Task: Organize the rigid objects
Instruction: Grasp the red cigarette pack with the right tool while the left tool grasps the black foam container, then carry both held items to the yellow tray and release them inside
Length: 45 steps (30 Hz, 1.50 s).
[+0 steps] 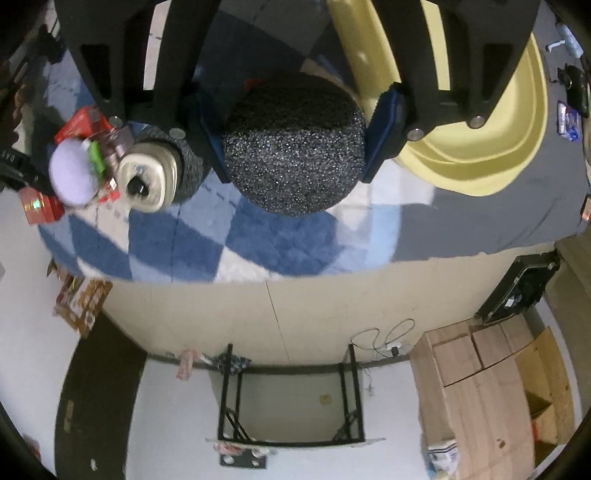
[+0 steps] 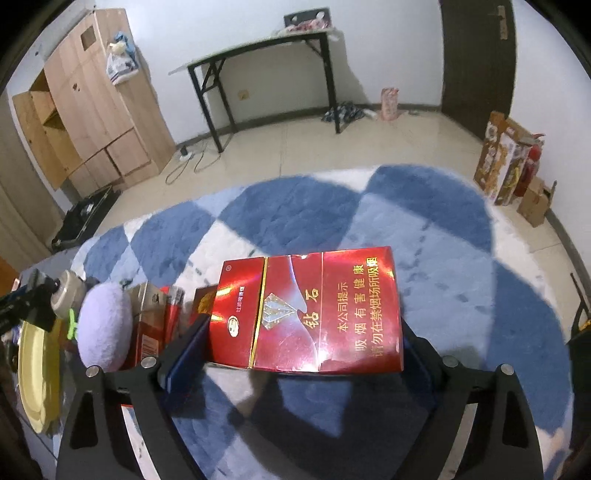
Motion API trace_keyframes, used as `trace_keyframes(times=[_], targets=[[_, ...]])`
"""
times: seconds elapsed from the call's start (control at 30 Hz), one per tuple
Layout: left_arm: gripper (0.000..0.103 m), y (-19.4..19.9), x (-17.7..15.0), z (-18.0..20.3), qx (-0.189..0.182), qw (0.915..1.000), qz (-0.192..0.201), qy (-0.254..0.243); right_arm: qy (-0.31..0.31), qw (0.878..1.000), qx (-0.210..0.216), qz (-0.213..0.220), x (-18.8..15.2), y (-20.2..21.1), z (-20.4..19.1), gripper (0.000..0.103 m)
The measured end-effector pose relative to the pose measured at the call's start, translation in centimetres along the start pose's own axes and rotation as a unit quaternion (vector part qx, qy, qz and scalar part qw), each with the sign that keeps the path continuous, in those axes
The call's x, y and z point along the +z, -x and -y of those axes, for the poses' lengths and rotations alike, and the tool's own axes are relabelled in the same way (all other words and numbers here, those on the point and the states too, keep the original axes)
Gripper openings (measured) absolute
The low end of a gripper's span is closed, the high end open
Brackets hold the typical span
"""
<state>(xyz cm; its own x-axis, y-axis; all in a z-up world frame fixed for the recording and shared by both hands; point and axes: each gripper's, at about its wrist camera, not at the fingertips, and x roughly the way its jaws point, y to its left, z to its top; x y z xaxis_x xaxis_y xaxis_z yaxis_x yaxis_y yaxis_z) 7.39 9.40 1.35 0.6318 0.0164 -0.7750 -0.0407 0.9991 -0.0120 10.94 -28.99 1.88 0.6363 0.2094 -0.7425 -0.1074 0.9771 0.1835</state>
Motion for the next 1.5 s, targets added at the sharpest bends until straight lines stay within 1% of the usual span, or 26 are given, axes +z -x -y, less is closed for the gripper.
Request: trace_keyframes(times=[0.1, 0.17, 0.2, 0.23, 0.3, 0.33, 0.4, 0.43, 0.47, 0.5, 0.57, 0.67, 0.73, 0.77, 0.87, 0.9, 0.97, 1.0, 1.07, 1.2, 1.27, 1.33, 1.43, 1.5], targets=[[0.068, 3.3, 1.2, -2.3, 0.012, 0.9995, 0.024, 0.016, 0.005, 0.999, -0.004, 0.034, 0.5, 3.5, 0.7, 0.091], [0.068, 5.7, 1.8, -4.7, 0.026, 0.9987, 0.032, 0.029, 0.033, 0.998, 0.007, 0.056, 0.7, 6.4, -0.5, 0.091], [0.068, 6.6, 1.9, -5.9, 0.032, 0.9982, 0.035, 0.036, 0.048, 0.997, 0.023, 0.064, 0.7, 7.7, -1.7, 0.091], [0.068, 7.8, 2.0, -7.6, 0.037, 0.9976, 0.039, 0.045, 0.068, 0.994, 0.052, 0.072, 0.5, 9.2, -3.9, 0.091], [0.068, 9.1, 1.5, -10.2, 0.054, 0.9964, 0.037, 0.053, 0.106, 0.987, 0.099, 0.074, -0.1, 10.8, -8.3, 0.091], [0.068, 9.6, 1.0, -11.6, 0.064, 0.9961, 0.032, 0.052, 0.137, 0.979, 0.135, 0.067, -0.7, 11.4, -12.0, 0.091], [0.068, 9.6, -0.2, -13.7, 0.072, 0.9963, 0.015, 0.044, 0.179, 0.965, 0.184, 0.048, -2.1, 11.6, -17.7, 0.091], [0.068, 9.2, -1.2, -15.2, 0.079, 0.996, 0.0, 0.042, 0.198, 0.959, 0.2, 0.037, -2.9, 11.4, -20.3, 0.091], [0.068, 8.8, -1.9, -16.1, 0.079, 0.9959, -0.011, 0.043, 0.22, 0.951, 0.217, 0.021, -4.2, 10.8, -24.0, 0.091], [0.068, 8.0, -2.7, -16.9, 0.073, 0.9959, -0.022, 0.048, 0.228, 0.947, 0.224, 0.013, -4.9, 10.2, -25.6, 0.091], [0.068, 6.0, -4.4, -18.8, 0.064, 0.9948, -0.047, 0.064, 0.242, 0.939, 0.242, -0.027, -6.8, 8.2, -29.9, 0.091], [0.068, 3.2, -6.6, -21.0, 0.054, 0.9912, -0.074, 0.096, 0.28, 0.928, 0.239, -0.062, -9.9, 5.5, -35.0, 0.091], [0.068, 1.5, -7.7, -22.1, 0.047, 0.9884, -0.089, 0.113, 0.304, 0.921, 0.23, -0.082, -11.5, 3.5, -37.1, 0.091], [0.068, 1.0, -8.0, -22.3, 0.044, 0.9884, -0.092, 0.113, 0.311, 0.92, 0.222, -0.088, -11.7, 2.6, -37.5, 0.091], [0.068, 0.3, -8.4, -21.9, 0.019, 0.9918, -0.074, 0.102, 0.332, 0.916, 0.2, -0.106, -12.6, 0.0, -39.3, 0.092], [0.068, 0.0, -8.4, -21.7, 0.014, 0.9926, -0.072, 0.097, 0.338, 0.915, 0.193, -0.105, -12.7, -0.4, -41.0, 0.092], [0.068, -0.7, -8.5, -22.0, 0.016, 0.9927, -0.072, 0.096, 0.352, 0.915, 0.176, -0.085, -13.2, -0.9, -42.2, 0.091], [0.068, -1.0, -8.6, -22.1, 0.019, 0.9921, -0.076, 0.097, 0.359, 0.914, 0.17, -0.081, -13.4, -0.9, -42.6, 0.091], [0.068, -1.3, -9.0, -22.4, 0.02, 0.9913, -0.076, 0.105, 0.363, 0.912, 0.177, -0.078, -13.9, -0.3, -42.9, 0.091], [0.068, -1.4, -9.2, -22.7, 0.017, 0.991, -0.061, 0.118, 0.369, 0.91, 0.177, -0.074, -14.8, -0.1, -44.3, 0.091], [0.068, -1.4, -9.2, -22.8, 0.018, 0.9912, -0.06, 0.117, 0.369, 0.909, 0.18, -0.075, -15.3, -0.1, -44.1, 0.091], [0.068, -1.4, -9.1, -22.9, 0.018, 0.9912, -0.059, 0.117, 0.365, 0.909, 0.183, -0.087, -15.3, -0.5, -43.5, 0.091], [0.069, -1.5, -9.1, -22.9, 0.019, 0.991, -0.06, 0.119, 0.371, 0.908, 0.172, -0.093, -15.6, -1.8, -43.3, 0.091], [0.069, -1.7, -9.1, -22.8, 0.02, 0.9911, -0.062, 0.116, 0.382, 0.905, 0.167, -0.086, -15.9, -1.7, -43.8, 0.092]])
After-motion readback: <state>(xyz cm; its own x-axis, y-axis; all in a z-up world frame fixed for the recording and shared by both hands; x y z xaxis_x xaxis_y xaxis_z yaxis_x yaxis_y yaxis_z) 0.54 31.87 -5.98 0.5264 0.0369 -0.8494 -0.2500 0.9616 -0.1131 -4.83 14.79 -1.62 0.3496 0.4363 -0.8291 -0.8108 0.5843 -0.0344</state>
